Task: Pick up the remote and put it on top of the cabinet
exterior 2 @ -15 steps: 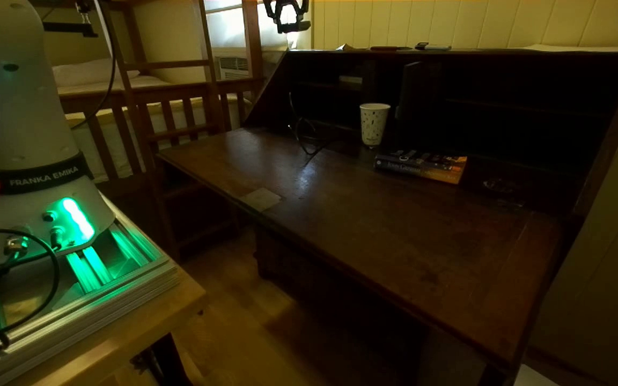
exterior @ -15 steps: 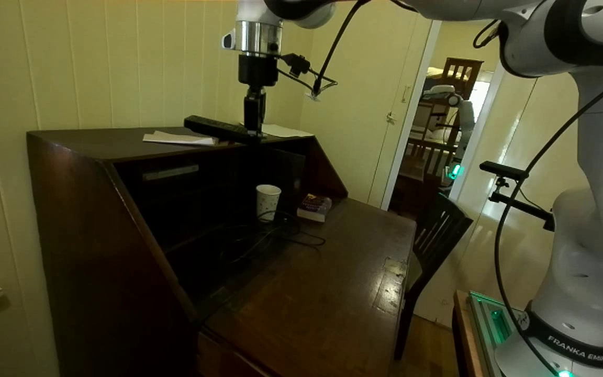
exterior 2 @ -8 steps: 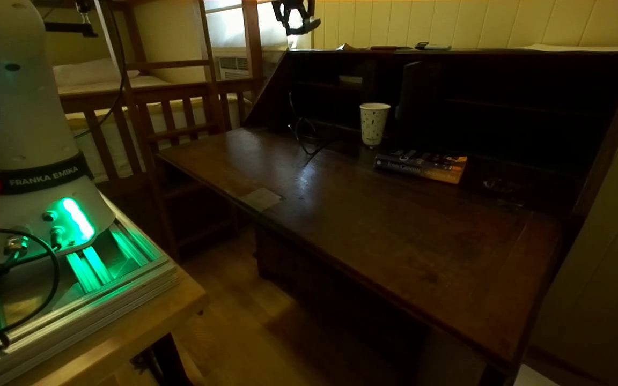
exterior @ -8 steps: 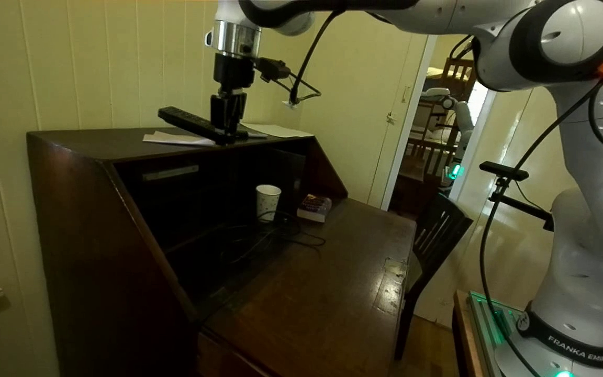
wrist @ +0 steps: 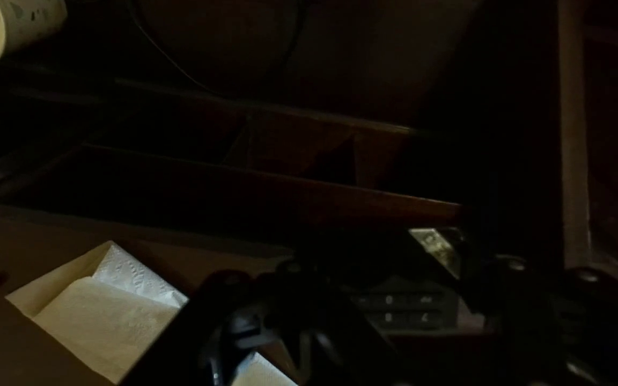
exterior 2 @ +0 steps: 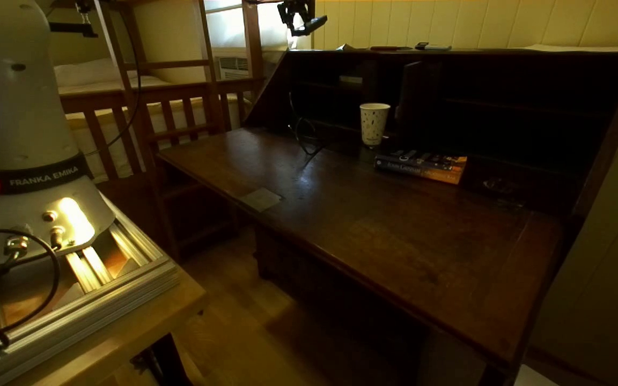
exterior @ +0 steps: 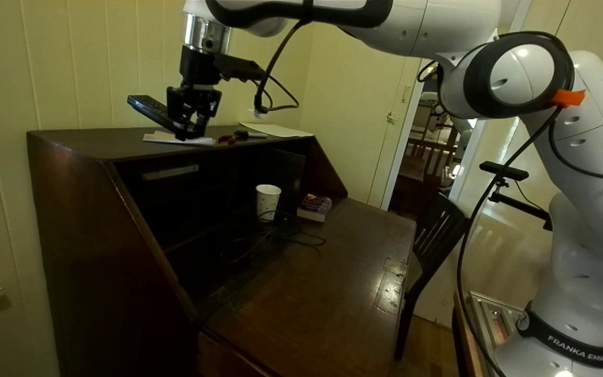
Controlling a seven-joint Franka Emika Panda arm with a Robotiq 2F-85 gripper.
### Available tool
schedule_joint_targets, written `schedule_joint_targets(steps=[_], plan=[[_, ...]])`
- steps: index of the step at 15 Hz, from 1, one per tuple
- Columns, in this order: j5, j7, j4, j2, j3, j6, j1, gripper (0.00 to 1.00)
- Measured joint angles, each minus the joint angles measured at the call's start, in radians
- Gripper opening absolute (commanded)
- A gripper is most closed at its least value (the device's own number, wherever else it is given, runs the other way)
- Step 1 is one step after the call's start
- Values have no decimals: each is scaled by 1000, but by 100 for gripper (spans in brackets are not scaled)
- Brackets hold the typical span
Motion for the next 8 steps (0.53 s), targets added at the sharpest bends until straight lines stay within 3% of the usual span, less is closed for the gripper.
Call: schedule_joint_targets(steps=[8], plan=[[41,81,257,167,-4,-77,-4,36]])
